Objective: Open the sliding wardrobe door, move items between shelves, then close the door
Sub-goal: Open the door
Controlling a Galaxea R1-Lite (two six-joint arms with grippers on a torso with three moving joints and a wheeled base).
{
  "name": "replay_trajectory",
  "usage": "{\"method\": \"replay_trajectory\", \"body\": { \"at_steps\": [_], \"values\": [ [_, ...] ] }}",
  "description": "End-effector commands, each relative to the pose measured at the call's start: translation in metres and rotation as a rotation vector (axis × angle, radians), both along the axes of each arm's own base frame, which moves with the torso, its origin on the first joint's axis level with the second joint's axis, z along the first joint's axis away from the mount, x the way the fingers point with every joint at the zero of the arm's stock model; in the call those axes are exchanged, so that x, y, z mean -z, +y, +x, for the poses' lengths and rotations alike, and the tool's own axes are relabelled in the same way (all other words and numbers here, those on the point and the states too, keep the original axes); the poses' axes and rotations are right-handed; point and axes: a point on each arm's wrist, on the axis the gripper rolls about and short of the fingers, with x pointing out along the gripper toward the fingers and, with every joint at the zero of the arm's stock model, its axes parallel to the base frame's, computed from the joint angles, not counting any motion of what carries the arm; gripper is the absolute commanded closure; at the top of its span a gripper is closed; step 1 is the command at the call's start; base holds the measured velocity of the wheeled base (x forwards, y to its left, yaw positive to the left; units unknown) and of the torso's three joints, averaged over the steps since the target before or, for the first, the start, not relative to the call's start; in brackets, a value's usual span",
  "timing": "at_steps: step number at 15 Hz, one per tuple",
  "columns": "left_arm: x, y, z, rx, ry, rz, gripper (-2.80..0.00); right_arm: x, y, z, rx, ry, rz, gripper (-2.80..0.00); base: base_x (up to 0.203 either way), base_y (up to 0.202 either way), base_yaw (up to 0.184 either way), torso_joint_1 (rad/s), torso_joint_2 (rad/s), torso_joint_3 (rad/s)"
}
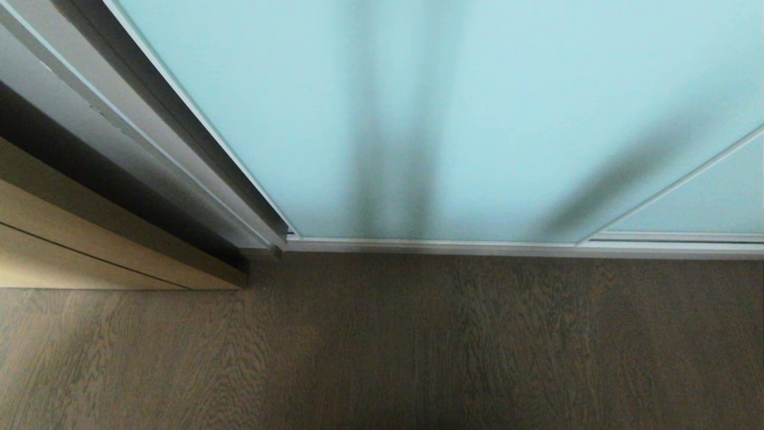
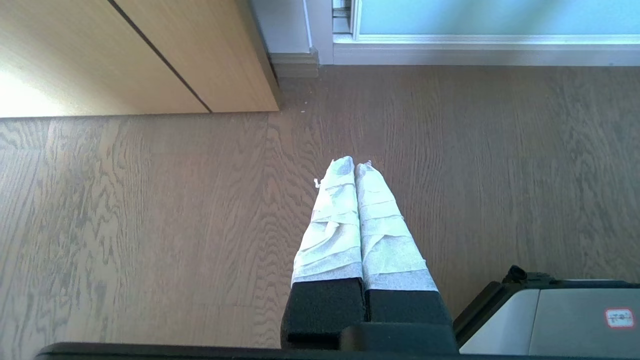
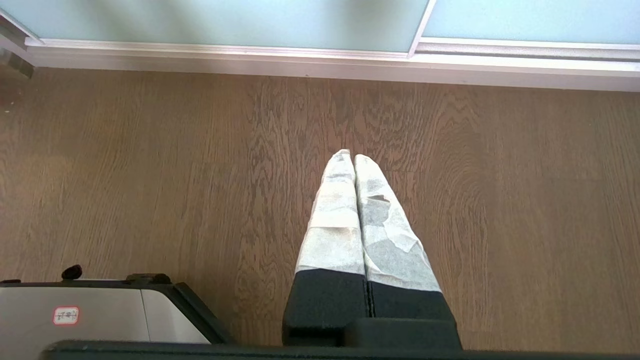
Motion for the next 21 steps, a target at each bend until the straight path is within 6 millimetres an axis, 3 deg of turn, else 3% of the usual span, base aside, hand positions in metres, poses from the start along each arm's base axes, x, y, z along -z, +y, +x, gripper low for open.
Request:
{"method": "replay_trajectory", "body": {
  "at_steps": [1,21],
  "values": [
    [0.0004,0.0000,0.0001,-0.001,0.001,0.001,0.00,-0.0001,0.0000,0.0000,-0.001,0.000,0.001,0.00,0.000,0.000,0.000,0.000,0.00,0.000],
    [0.0004,0.0000,0.0001,-0.001,0.001,0.001,0.00,-0.0001,0.0000,0.0000,-0.001,0.000,0.001,0.00,0.000,0.000,0.000,0.000,0.00,0.000]
  ]
}}
